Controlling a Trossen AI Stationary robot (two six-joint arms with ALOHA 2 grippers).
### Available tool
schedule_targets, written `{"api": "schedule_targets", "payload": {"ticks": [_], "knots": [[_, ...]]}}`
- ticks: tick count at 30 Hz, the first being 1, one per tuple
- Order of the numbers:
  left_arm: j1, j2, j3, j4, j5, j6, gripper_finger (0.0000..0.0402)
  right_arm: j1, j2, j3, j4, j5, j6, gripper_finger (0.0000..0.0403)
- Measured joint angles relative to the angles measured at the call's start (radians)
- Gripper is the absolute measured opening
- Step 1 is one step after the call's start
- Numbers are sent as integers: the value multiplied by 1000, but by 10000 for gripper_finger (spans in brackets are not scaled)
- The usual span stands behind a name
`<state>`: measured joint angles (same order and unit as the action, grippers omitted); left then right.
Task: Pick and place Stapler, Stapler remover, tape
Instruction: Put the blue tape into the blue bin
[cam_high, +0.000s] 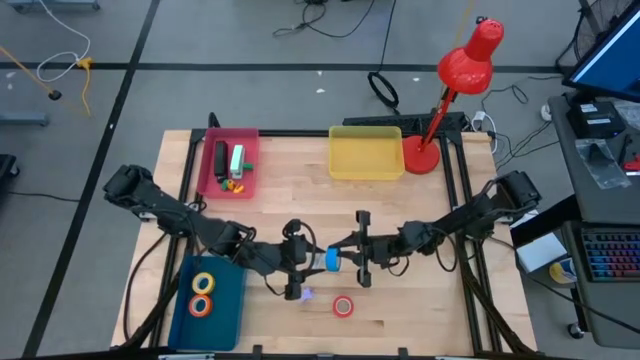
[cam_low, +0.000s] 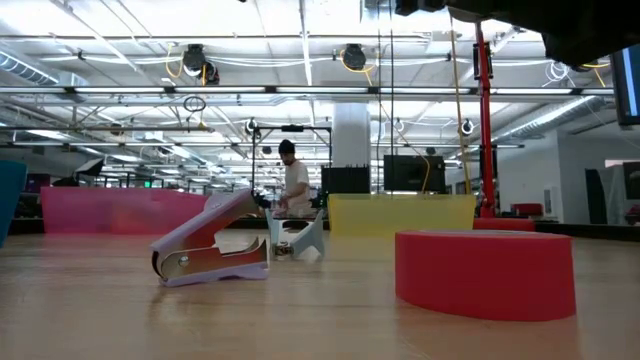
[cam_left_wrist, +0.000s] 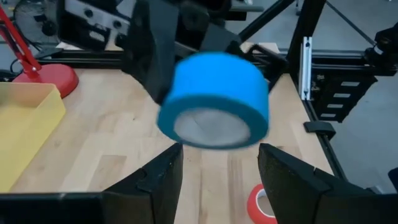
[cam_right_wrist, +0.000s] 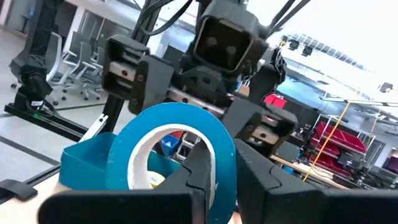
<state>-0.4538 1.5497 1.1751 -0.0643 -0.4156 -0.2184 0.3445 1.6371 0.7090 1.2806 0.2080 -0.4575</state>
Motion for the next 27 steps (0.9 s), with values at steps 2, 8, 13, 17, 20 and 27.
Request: {"api": "schedule_targets", "payload": {"ticks": [2, 8, 13, 17, 20, 27], "knots": [[5, 0, 0, 10, 2, 7, 209, -5, 14, 0, 18, -1, 0, 33], [17, 0, 0, 23, 28, 15, 209, -28, 42, 17, 53, -1, 0, 33], [19, 0, 0, 56, 58, 14, 209, -47, 49, 54, 19, 6, -21, 33], [18, 0, 0, 76, 75, 26, 209, -51, 49, 68, 12, -2, -26, 33], [20, 0, 0, 76, 76, 23, 208, -52, 49, 71, 11, 0, -26, 33], [36, 0, 0, 41, 127, 6, 87, -51, 48, 71, -37, -3, 3, 57]]}}
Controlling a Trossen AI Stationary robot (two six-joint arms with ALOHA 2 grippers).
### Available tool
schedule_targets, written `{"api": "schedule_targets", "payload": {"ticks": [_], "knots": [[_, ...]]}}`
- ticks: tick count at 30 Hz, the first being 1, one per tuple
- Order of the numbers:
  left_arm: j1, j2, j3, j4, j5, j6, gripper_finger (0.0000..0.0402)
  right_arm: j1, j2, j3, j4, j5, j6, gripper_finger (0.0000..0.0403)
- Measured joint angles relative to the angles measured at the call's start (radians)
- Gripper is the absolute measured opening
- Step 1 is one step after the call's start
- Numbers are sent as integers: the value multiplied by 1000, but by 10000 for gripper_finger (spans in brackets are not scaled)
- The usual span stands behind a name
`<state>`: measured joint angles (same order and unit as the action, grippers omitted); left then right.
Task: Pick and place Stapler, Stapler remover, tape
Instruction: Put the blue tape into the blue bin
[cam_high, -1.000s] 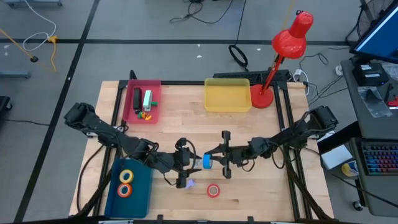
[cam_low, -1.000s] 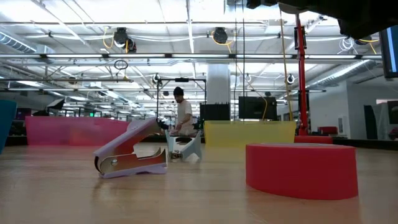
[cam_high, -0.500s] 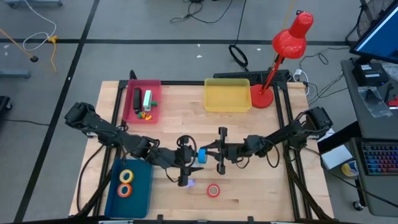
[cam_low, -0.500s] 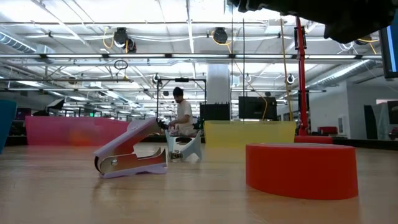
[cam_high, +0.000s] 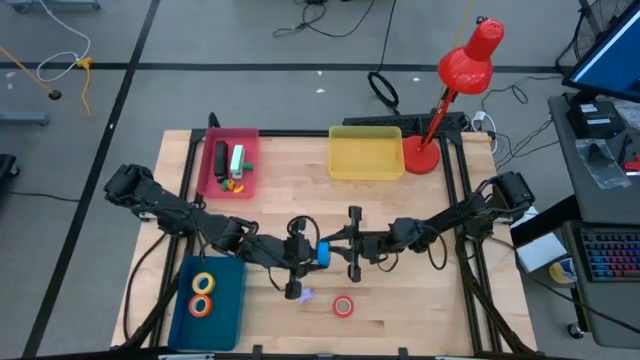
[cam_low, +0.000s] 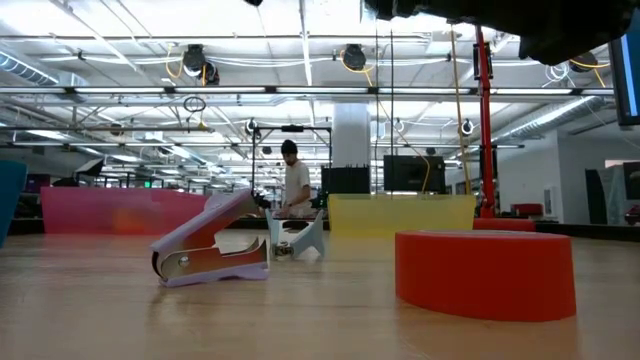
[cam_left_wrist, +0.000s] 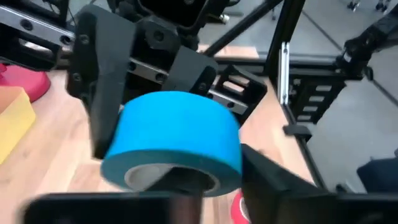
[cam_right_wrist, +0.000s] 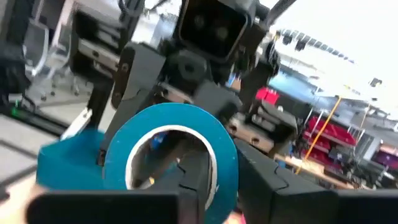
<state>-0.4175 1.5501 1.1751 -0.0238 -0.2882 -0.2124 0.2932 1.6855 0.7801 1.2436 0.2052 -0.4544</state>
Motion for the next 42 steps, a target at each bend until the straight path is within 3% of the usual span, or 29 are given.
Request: {"api": "schedule_targets", "payload": {"ticks": [2, 13, 20, 28, 34, 42], "knots": [[1, 0, 0, -58, 2, -14, 39, -1, 0, 0, -41, 4, 0, 79], [-31, 1, 0, -664, 14, -598, 38, 25, -9, -1, -295, 4, -2, 149], [-55, -10, 0, -938, 170, -974, 38, 29, -9, -1, -335, 4, 25, 156], [-125, -9, 0, -1165, 317, -1248, 38, 29, -10, -1, -372, 4, 26, 157], [-208, -9, -15, -1190, 339, -1435, 38, 29, -10, -1, -388, 4, 48, 156], [-296, -10, -175, -1001, 378, -1593, 38, 29, -10, -1, -395, 4, 49, 155]]}}
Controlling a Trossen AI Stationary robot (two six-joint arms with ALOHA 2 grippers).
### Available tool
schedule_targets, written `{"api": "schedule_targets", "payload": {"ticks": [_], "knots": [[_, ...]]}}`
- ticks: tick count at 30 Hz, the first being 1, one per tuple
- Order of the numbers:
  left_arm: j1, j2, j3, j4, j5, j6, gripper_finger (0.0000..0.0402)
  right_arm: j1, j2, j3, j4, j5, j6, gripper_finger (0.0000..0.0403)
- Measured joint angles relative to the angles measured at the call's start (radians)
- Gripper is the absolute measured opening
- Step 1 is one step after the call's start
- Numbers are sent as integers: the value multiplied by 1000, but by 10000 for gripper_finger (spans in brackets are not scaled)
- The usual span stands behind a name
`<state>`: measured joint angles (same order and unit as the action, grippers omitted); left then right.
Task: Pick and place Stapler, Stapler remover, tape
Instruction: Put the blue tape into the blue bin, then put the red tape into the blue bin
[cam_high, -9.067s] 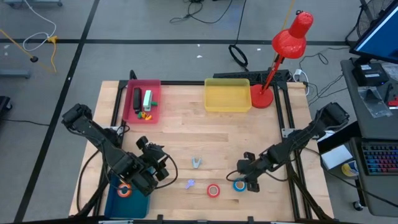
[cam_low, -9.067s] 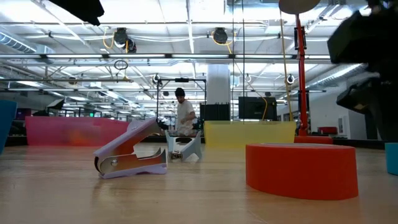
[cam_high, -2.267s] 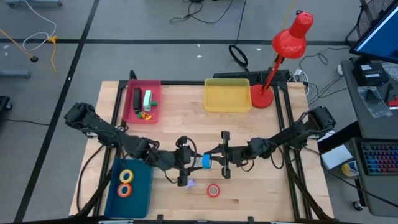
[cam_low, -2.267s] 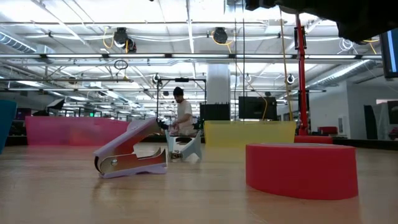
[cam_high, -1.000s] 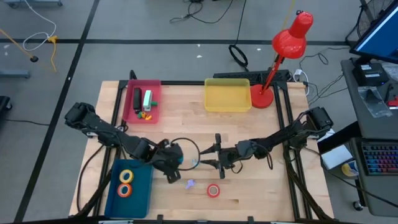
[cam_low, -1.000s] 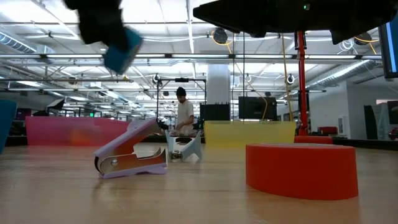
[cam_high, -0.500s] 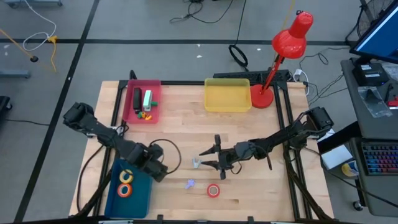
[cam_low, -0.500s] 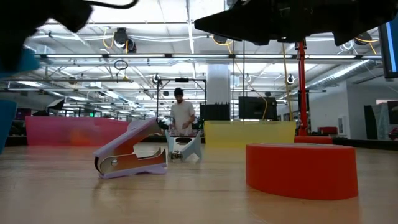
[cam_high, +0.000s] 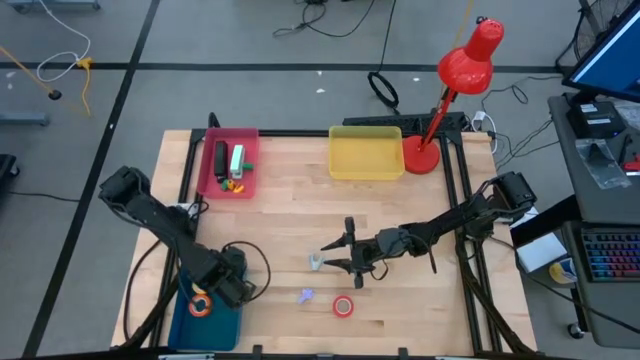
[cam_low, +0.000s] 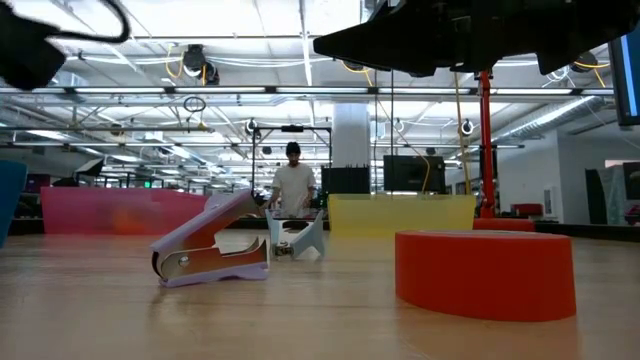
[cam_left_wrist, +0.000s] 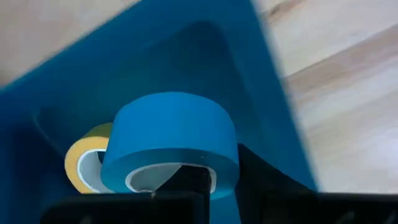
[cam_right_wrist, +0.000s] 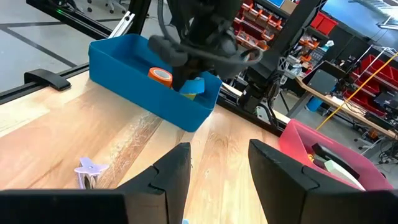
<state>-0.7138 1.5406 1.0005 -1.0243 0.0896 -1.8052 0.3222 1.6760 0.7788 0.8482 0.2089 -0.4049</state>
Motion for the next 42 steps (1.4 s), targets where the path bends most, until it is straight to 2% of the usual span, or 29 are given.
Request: {"api": "schedule_targets", "payload": {"ticks": [6, 17, 24, 31, 37, 42], "knots": [[2, 0, -82, 106, 6, 7, 47, 0, 0, 0, 0, 0, 0, 157], [16, 0, -130, 109, -3, 47, 63, 0, 0, 0, 0, 0, 0, 157], [16, 0, -130, 109, -4, 76, 136, -1, 0, 0, -9, 0, 0, 156], [16, -5, -130, 109, -3, 76, 211, 0, 0, 0, -111, -1, 33, 155], [16, -79, -130, 106, -19, 72, 227, 35, 0, 0, -260, -4, 111, 155], [16, -178, -130, 101, -131, 66, 228, 109, 0, 0, -369, -4, 124, 155]]}}
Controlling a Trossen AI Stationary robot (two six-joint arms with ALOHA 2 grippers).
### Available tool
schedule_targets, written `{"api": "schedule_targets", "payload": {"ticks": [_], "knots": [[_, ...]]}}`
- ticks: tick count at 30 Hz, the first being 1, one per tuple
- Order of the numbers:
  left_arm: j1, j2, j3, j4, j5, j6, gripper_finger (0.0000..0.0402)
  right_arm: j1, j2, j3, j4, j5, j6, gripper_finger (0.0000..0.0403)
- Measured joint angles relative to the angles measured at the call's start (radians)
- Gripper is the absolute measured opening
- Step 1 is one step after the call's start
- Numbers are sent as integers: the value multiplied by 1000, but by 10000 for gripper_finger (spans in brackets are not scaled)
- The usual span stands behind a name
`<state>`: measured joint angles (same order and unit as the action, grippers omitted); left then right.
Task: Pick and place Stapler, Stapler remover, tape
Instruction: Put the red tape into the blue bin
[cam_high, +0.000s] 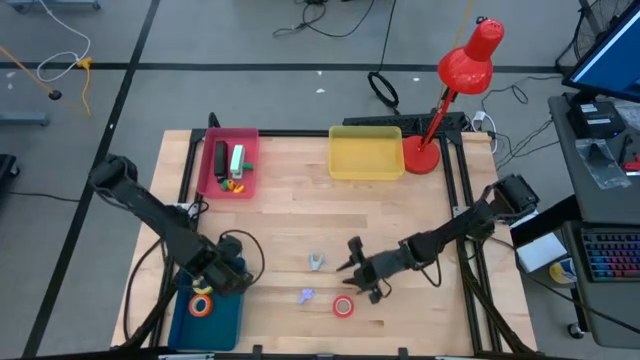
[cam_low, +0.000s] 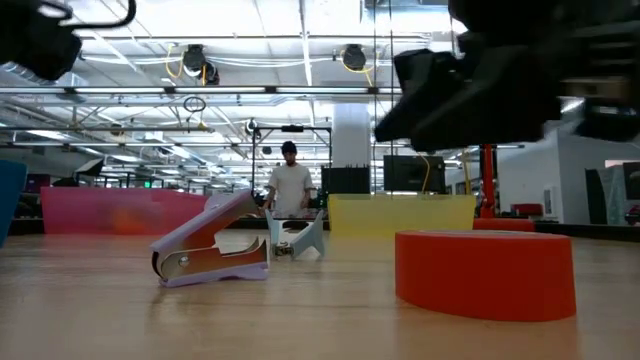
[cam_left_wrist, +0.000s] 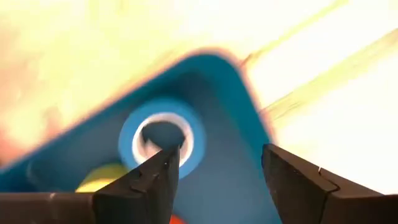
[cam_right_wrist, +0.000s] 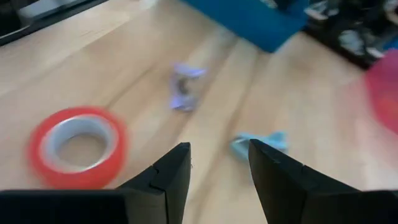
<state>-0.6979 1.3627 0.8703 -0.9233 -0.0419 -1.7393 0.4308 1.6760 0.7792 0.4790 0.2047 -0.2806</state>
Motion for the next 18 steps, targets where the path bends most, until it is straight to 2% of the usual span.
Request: {"api": "schedule_targets", "payload": {"ticks": [4, 10, 16, 18], "knots": [[0, -65, 0, 30, -141, 49, 228, 51, 0, 60, -134, 3, 38, 155], [0, -115, 1, 172, -372, 268, 228, 62, 0, 240, -516, -6, 222, 155], [0, -117, 1, 332, -522, 550, 228, 34, 0, 298, -565, -187, 415, 155], [0, -116, 1, 379, -557, 637, 228, 28, 0, 300, -566, -211, 470, 155]]}}
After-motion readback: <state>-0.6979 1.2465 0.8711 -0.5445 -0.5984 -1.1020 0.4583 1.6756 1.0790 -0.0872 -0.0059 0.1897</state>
